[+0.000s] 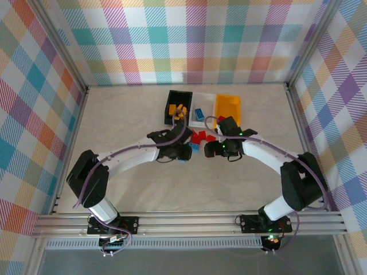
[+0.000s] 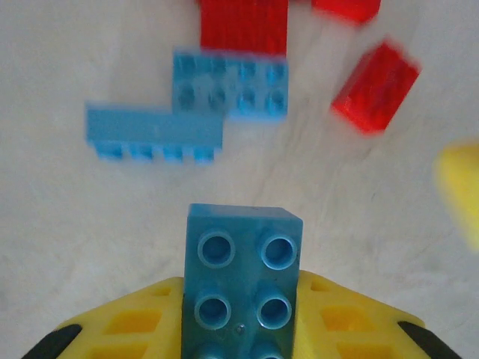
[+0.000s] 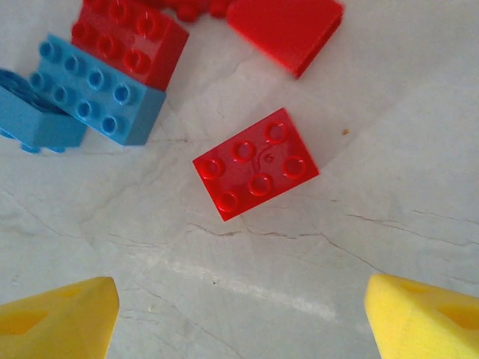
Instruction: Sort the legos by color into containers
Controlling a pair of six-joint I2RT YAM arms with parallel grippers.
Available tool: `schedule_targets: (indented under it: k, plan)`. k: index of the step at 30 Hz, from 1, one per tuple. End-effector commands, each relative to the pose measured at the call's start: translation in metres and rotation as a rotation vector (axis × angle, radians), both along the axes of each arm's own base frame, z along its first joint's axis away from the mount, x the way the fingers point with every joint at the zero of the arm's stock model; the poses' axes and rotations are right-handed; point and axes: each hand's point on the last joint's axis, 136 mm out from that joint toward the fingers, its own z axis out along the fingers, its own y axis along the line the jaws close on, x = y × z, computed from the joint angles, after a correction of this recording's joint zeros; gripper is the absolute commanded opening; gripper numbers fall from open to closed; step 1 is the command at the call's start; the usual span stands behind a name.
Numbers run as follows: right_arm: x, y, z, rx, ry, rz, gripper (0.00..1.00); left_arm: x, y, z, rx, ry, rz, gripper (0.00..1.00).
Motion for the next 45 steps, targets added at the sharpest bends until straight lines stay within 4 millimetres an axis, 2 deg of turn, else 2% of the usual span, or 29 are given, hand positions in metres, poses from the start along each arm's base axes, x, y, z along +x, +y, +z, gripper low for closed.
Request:
schedule_targets:
  k: [1, 3, 7, 12, 16, 21, 25, 32, 36, 39, 42, 45]
  plan:
    - [0.007, 0.007, -0.004, -0.055, -0.032, 0.065, 0.86, 0.035, 0.008, 0.030, 0.014, -0.056, -0.017, 0.18]
    - [0.009, 0.011, -0.011, -0.058, -0.026, 0.082, 0.86, 0.059, 0.006, 0.044, 0.003, -0.078, -0.013, 0.18]
    - [0.012, 0.016, -0.024, -0.082, -0.015, 0.116, 0.85, 0.098, 0.003, 0.057, -0.019, -0.101, 0.002, 0.18]
    - [0.023, 0.016, -0.032, -0.119, -0.029, 0.127, 0.85, 0.133, -0.017, 0.066, -0.026, -0.152, -0.039, 0.18]
    - [0.030, 0.020, -0.034, -0.113, -0.053, 0.128, 0.83, 0.159, -0.038, 0.057, -0.037, -0.172, -0.056, 0.19]
    - [0.039, 0.024, -0.038, -0.109, -0.081, 0.128, 0.81, 0.188, -0.062, 0.033, -0.048, -0.168, -0.062, 0.19]
    - [0.043, 0.024, -0.040, -0.128, -0.094, 0.136, 0.80, 0.210, -0.077, 0.026, -0.060, -0.189, -0.066, 0.22]
    - [0.045, 0.025, -0.045, -0.154, -0.092, 0.153, 0.75, 0.236, -0.086, 0.009, -0.051, -0.200, -0.061, 0.24]
    - [0.045, 0.026, -0.044, -0.153, -0.100, 0.159, 0.67, 0.245, -0.086, -0.004, -0.050, -0.198, -0.048, 0.37]
    - [0.044, 0.027, -0.042, -0.151, -0.105, 0.158, 0.60, 0.247, -0.082, -0.014, -0.056, -0.178, -0.033, 0.42]
    - [0.041, 0.027, -0.040, -0.147, -0.105, 0.155, 0.58, 0.247, -0.081, -0.017, -0.059, -0.162, -0.026, 0.48]
    - [0.038, 0.025, -0.033, -0.137, -0.114, 0.145, 0.57, 0.244, -0.083, -0.010, -0.085, -0.154, -0.026, 0.55]
